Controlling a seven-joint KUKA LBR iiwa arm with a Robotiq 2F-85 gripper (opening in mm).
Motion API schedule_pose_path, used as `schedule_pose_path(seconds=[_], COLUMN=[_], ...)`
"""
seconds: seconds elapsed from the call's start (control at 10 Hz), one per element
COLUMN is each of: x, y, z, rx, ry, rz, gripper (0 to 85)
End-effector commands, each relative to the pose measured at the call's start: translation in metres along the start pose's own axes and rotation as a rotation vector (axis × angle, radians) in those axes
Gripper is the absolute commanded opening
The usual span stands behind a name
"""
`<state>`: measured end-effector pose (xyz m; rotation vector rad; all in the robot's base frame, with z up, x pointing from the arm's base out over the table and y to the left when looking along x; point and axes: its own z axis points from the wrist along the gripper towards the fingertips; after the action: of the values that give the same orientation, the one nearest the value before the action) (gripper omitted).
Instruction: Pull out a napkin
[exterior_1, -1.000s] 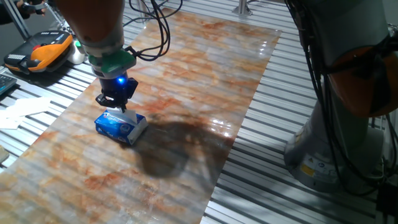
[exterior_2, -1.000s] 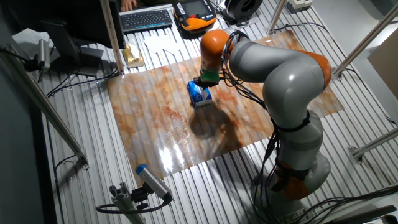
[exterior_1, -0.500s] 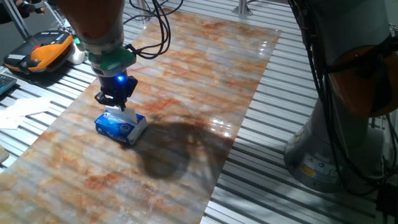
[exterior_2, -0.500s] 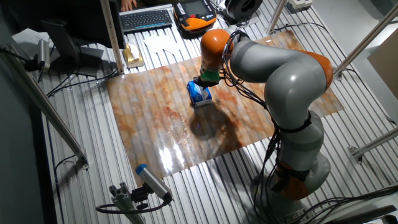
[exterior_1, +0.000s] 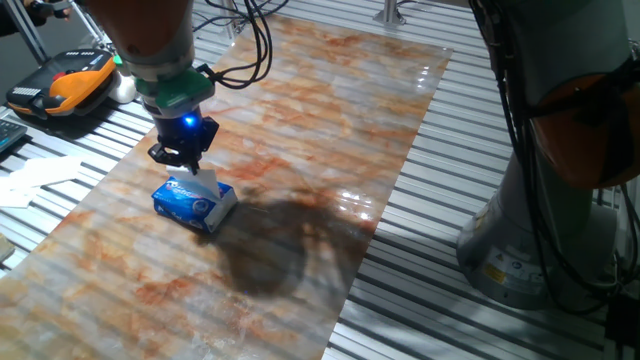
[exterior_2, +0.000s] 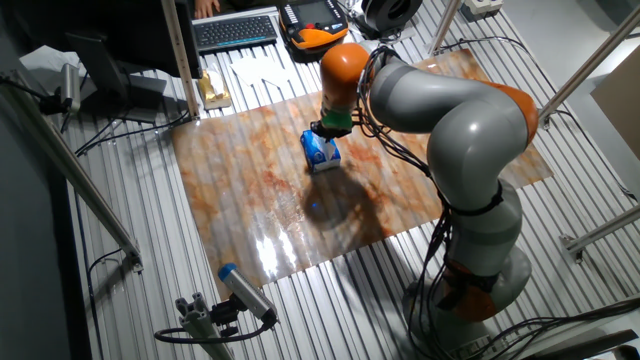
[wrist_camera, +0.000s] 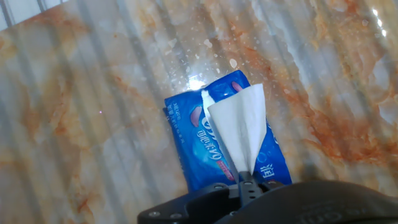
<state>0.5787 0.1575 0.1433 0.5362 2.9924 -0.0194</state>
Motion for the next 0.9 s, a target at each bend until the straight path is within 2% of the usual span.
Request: schedule_pose_path(seconds=[0.0,0.4,0.8], x=[0.000,-0.001,-0.005], y=[0.000,-0.001,0.000], z=[-0.002,-0.008,-0.030], rx=[0.000,0.003,0.015], ry=[0.003,-0.001,0.009], rz=[-0.001,-0.006,-0.003], gripper=[0.0,0.0,0.0])
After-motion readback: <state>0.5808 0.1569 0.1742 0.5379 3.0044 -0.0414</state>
